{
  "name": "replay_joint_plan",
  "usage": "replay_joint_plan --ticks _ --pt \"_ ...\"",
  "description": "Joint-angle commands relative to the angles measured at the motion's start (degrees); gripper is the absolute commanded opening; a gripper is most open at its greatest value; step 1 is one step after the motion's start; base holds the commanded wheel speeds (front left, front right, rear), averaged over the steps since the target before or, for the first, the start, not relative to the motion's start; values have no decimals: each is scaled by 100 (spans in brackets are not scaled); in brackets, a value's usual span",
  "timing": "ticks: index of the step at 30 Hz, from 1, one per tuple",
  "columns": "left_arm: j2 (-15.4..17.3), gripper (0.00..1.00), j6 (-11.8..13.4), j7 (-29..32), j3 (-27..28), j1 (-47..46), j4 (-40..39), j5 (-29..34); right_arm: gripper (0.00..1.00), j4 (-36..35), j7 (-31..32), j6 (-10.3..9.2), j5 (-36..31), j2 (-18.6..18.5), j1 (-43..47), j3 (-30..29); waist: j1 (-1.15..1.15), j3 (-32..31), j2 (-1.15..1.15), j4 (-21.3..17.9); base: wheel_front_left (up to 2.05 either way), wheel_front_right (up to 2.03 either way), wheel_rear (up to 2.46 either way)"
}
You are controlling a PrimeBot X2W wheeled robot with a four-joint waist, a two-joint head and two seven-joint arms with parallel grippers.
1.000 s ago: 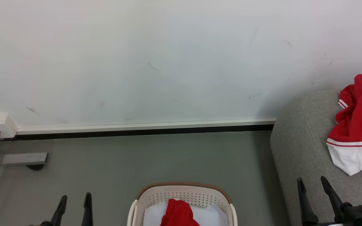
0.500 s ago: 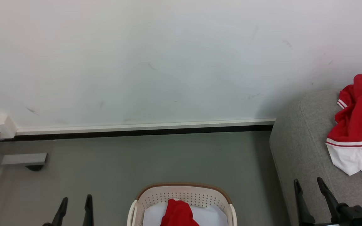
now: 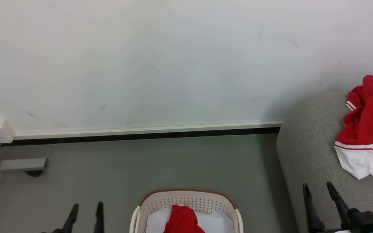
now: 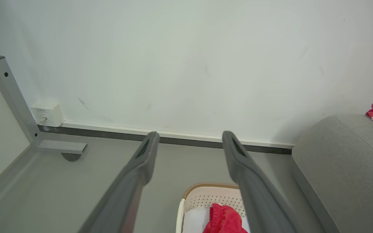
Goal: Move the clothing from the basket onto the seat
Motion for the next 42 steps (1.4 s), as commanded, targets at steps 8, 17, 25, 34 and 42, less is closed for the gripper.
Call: replay_joint_plan --ticks 8,17,25,34,42 --pt "75 100 -31 -3 -688 -392 686 242 100 -109 -1 -13 58 -18 -191 -28 0 197 0 -209 0 0 0" --pt "250 100 -35 187 -1745 -1228 1929 129 100 -352 -1 -13 -15 -16 -449 -62 0 827 0 -453 0 0 0" --pt "189 100 -29 653 -2326 -2479 3007 7 100 -714 0 -13 -28 -17 -918 -91 0 1856 0 -618 0 0 0" --pt "117 100 -29 1067 -2708 -3829 4182 -464 100 -1323 1 -13 97 -15 -1460 -28 0 3198 0 -801 0 0 0" --pt "53 100 185 1243 -2497 -4680 5202 -734 100 -1655 1 -13 108 -15 -1652 -35 0 3916 0 -811 0 0 0"
